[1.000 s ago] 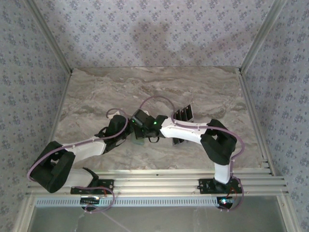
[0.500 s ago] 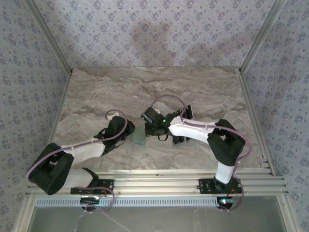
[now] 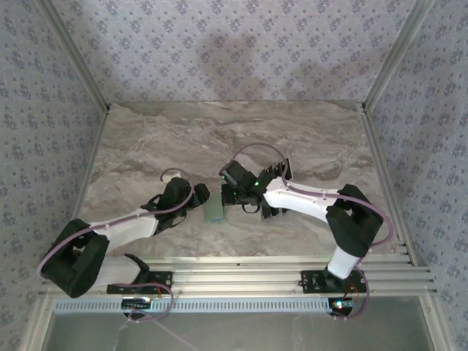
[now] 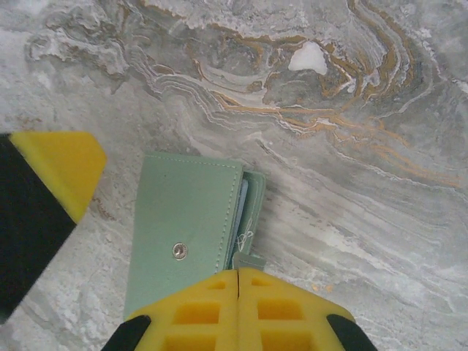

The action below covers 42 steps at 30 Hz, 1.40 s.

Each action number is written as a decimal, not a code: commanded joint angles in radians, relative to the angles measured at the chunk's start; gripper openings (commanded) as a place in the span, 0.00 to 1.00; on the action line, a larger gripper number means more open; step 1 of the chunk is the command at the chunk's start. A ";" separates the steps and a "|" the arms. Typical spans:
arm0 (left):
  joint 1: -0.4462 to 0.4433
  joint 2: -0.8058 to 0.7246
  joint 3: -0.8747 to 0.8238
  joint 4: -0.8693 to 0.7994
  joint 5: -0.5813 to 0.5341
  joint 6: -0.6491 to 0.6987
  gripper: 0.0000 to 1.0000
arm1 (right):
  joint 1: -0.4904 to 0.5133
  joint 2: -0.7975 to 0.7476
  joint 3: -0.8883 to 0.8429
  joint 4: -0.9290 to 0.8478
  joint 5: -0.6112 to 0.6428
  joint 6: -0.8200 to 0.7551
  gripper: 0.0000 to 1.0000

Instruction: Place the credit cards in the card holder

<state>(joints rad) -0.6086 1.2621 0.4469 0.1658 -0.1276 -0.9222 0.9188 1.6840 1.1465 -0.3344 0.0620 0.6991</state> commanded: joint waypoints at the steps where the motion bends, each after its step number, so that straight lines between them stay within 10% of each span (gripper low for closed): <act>1: 0.003 -0.042 0.058 -0.060 0.009 0.083 0.81 | -0.005 -0.046 0.011 0.015 -0.032 -0.006 0.00; 42: -0.035 -0.060 0.017 -0.039 0.071 0.064 0.82 | -0.019 -0.083 0.007 0.034 -0.062 0.023 0.00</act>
<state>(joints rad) -0.6365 1.2446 0.4927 0.1261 -0.0235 -0.8406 0.9134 1.6207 1.1847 -0.2993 -0.0051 0.7036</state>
